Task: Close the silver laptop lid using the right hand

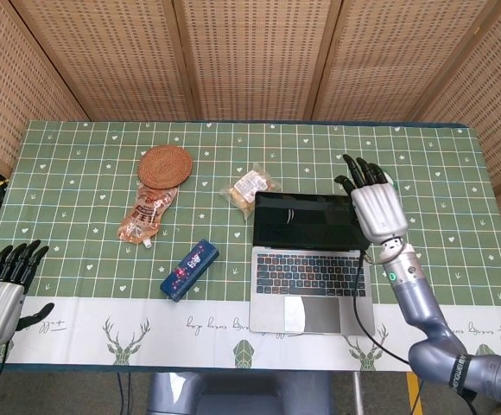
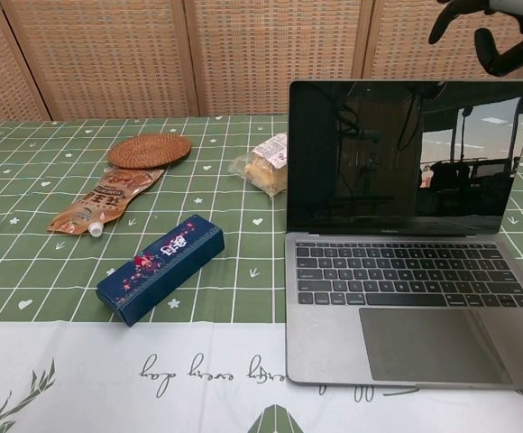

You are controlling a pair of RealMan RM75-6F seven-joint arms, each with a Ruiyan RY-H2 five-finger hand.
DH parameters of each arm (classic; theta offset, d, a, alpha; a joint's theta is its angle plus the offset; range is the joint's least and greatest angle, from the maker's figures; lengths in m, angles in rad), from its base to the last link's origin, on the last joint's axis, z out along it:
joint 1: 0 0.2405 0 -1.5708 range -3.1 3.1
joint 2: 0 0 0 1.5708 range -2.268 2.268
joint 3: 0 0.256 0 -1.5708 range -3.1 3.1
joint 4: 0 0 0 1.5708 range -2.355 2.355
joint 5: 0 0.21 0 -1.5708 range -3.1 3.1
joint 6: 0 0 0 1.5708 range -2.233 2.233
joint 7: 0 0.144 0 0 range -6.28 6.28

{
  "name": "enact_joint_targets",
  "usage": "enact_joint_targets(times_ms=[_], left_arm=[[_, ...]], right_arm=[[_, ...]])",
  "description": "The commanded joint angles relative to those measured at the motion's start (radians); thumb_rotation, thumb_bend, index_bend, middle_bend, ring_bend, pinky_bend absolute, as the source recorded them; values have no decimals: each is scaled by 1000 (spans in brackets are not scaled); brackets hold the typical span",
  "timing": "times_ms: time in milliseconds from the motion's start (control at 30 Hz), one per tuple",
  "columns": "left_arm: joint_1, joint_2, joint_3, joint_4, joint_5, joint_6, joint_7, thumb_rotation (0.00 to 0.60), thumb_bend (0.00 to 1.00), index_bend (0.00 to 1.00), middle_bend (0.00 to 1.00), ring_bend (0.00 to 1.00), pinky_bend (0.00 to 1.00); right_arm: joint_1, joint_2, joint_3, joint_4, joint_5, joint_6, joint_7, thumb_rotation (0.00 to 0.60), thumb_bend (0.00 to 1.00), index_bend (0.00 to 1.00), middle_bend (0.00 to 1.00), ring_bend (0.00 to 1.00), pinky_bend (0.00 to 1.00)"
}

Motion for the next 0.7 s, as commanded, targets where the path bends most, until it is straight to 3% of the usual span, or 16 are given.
enact_joint_targets(times_ms=[33, 400, 700], left_arm=[[-2, -1, 1, 2, -2, -4, -1, 600, 175, 0, 0, 0, 0], [-8, -8, 3, 7, -7, -18, 5, 600, 177, 0, 0, 0, 0], [-9, -7, 4, 7, -6, -15, 2, 600, 187, 0, 0, 0, 0]], right_arm=[[37, -28, -1, 23, 51, -12, -41, 600, 1000, 261, 72, 41, 160], [94, -62, -24, 63, 144, -18, -88, 600, 1000, 312, 125, 52, 169], [123, -73, -47, 42, 168, 16, -117, 600, 1000, 517, 364, 285, 369]])
